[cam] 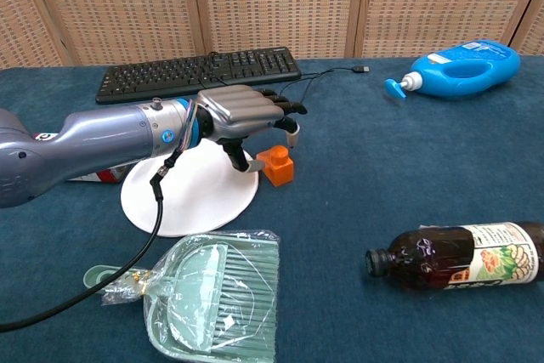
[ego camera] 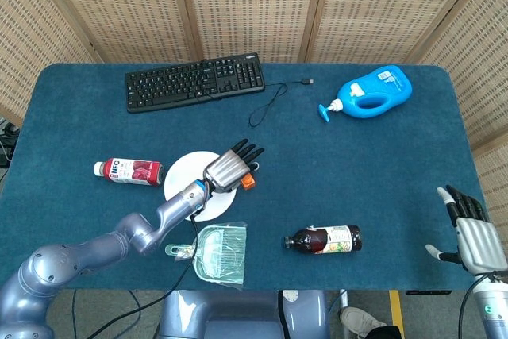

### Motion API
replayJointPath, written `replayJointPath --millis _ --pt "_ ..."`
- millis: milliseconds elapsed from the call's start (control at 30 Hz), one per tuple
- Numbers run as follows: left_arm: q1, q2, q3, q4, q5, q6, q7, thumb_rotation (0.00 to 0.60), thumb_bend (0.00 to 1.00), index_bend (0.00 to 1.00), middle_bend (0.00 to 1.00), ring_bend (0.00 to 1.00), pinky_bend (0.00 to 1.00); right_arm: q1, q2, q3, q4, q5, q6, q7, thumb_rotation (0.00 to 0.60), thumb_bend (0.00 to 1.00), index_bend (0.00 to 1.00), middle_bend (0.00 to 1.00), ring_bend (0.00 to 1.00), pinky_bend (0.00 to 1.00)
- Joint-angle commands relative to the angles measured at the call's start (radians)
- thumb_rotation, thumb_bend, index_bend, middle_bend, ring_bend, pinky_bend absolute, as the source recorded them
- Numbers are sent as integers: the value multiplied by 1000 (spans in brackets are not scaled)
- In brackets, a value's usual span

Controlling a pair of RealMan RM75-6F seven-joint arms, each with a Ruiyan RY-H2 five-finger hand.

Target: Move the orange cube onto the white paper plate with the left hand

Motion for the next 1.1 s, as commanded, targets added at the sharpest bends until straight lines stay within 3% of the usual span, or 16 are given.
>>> replayJointPath --millis 33,367,633,733,833,900,1100 --pt "2 1 -4 -3 3 7 2 600 403 267 0 0 0 0 -1 -1 -1 -1 0 -3 600 0 8 0 0 29" --pt "16 20 -26 -35 10 59 -20 600 403 228 0 0 0 0 1 1 -1 4 1 -4 600 0 9 0 0 29" --pt "71 132 -72 -205 -18 160 -7 600 397 145 0 0 0 -1 -2 -1 -2 -3 5 -8 600 0 8 0 0 29" --pt "118 203 -85 -324 -53 210 55 600 394 109 0 0 0 -2 -6 -1 -1 -7 10 -16 600 0 8 0 0 29" --pt "249 329 -71 -558 -113 373 234 600 388 67 0 0 0 -4 -13 -5 -4 -22 24 -28 600 0 8 0 0 29" --pt "298 370 -63 -656 -146 431 309 600 383 31 0 0 0 -6 -14 -7 -7 -30 30 -31 600 0 8 0 0 29" --pt "433 461 -21 -862 -192 581 387 600 358 0 0 0 0 -11 -20 -13 -12 -53 50 -45 600 0 8 0 0 28"
